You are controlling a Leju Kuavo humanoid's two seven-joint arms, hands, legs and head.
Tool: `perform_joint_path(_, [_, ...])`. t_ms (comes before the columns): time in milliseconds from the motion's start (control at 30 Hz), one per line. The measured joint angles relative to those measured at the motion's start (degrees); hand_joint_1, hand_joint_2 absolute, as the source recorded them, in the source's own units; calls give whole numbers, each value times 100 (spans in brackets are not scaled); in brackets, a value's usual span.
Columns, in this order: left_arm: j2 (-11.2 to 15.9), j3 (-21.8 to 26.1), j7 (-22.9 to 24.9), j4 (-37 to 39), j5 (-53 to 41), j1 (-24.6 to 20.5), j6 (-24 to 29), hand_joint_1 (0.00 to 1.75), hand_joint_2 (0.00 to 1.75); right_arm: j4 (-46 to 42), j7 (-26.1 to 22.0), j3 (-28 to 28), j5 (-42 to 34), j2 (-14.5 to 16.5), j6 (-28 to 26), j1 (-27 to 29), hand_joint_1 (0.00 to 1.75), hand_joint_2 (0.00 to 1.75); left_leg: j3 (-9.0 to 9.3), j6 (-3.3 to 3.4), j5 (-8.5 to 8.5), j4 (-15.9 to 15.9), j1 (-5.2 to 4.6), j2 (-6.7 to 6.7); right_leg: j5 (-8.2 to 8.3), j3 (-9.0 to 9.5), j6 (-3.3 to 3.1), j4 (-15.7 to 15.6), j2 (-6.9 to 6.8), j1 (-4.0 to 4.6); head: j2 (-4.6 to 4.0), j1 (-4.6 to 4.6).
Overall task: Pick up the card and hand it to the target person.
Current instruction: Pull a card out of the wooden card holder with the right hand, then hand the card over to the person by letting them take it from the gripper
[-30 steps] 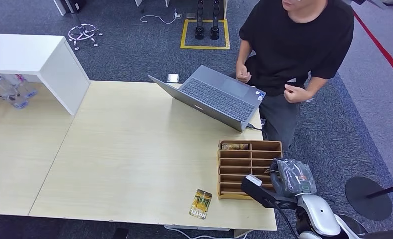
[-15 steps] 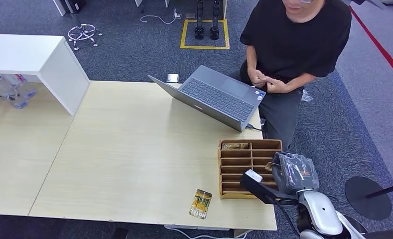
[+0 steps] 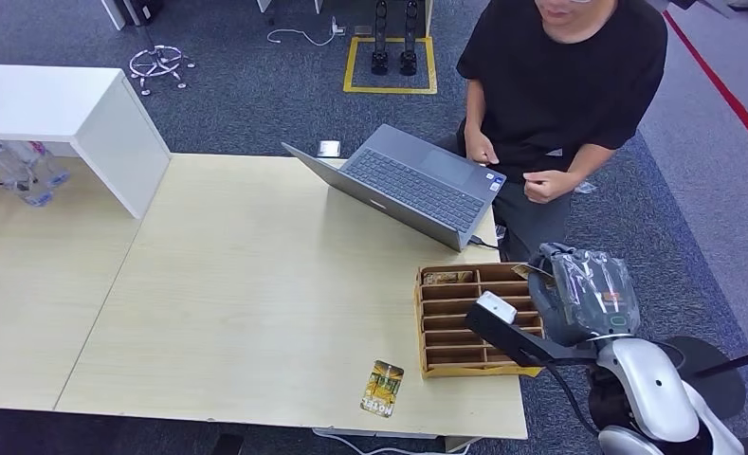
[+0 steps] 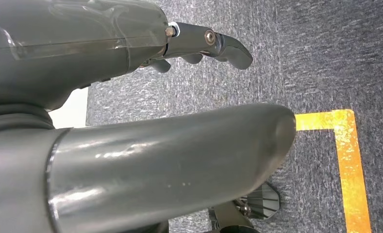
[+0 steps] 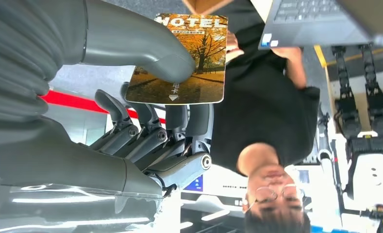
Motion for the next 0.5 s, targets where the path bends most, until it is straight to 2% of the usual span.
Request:
perform_joint_path(200, [0, -15, 0, 0, -13, 0, -22, 0, 0, 42, -71, -463, 150, -94, -373, 6, 153, 175, -1, 0, 0, 0, 0, 0, 0, 0, 0, 0, 0, 0, 0, -1])
perform_joint_path(500, [-1, -163, -11, 0, -19, 2, -95, 0, 0, 712, -347, -1212, 628, -119, -1392, 220, 146, 175, 0, 0, 0, 1, 0, -3, 0, -2, 0, -1, -4, 0, 0, -1])
